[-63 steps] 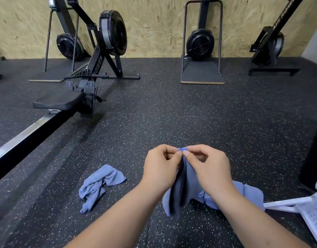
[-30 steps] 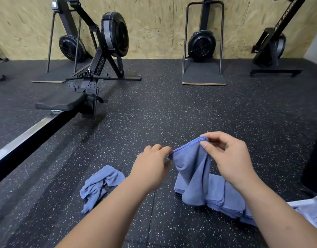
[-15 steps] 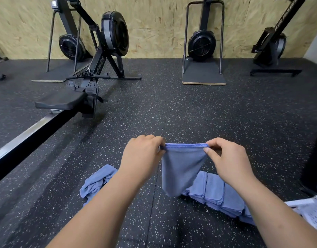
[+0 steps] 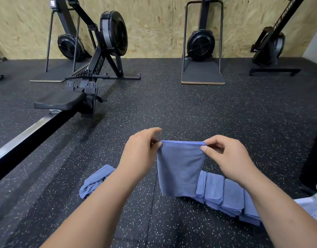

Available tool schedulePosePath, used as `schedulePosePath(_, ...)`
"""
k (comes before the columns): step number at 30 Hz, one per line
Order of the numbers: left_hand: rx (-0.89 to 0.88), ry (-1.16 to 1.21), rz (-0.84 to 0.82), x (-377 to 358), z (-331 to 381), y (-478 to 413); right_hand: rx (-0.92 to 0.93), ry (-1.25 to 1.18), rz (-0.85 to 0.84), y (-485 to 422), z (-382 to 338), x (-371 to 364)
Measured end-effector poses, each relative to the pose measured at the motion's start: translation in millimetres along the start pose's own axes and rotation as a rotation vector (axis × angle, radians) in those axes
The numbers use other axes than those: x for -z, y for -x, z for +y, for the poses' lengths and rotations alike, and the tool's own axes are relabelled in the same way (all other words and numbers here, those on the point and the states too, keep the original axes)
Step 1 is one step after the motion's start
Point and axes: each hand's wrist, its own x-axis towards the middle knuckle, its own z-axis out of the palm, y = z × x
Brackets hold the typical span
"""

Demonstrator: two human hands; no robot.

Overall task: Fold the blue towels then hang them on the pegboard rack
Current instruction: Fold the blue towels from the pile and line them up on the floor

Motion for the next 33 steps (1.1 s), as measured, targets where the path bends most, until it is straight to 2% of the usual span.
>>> schedulePosePath(2,-0.057,-0.21,-0.041,-3,4,1,0.035,-0.091,-0.032,2,-6,-4)
schedulePosePath(4,-0.058,-0.275,-0.059,-3,8,2,0.055,-0.15,-0.034,5,-13,-12)
schedulePosePath(6,-0.091,-0.1,-0.087,0,11,5,0.094,-0.141,-0.047,10,-20,-20)
schedulePosePath(9,-0.118,0.294,-0.292,4,19,10,0.181,-0.053,-0.142,19,-27,-28)
schedulePosePath(12,-0.149,0.344,-0.36,-1,24,13,0.219,-0.024,-0.176,21,-27,-31)
schedulePosePath(14,-0.177,0.306,-0.332,-6,22,14,0.18,-0.08,-0.184,20,-21,-32)
schedulePosePath(16,-0.199,0.266,-0.287,-8,20,13,0.105,-0.087,-0.275,19,-11,-31)
schedulePosePath(20,-0.227,0.192,-0.214,-7,22,14,0.057,0.103,-0.445,20,10,-32)
schedulePosePath(25,-0.258,0.176,-0.192,-3,24,16,0.081,0.225,-0.436,16,11,-30)
schedulePosePath(29,-0.267,0.242,-0.07,4,24,13,0.109,0.322,-0.444,14,11,-26)
schedulePosePath(33,-0.183,0.308,0.06,10,19,10,0.052,0.439,-0.415,12,16,-17)
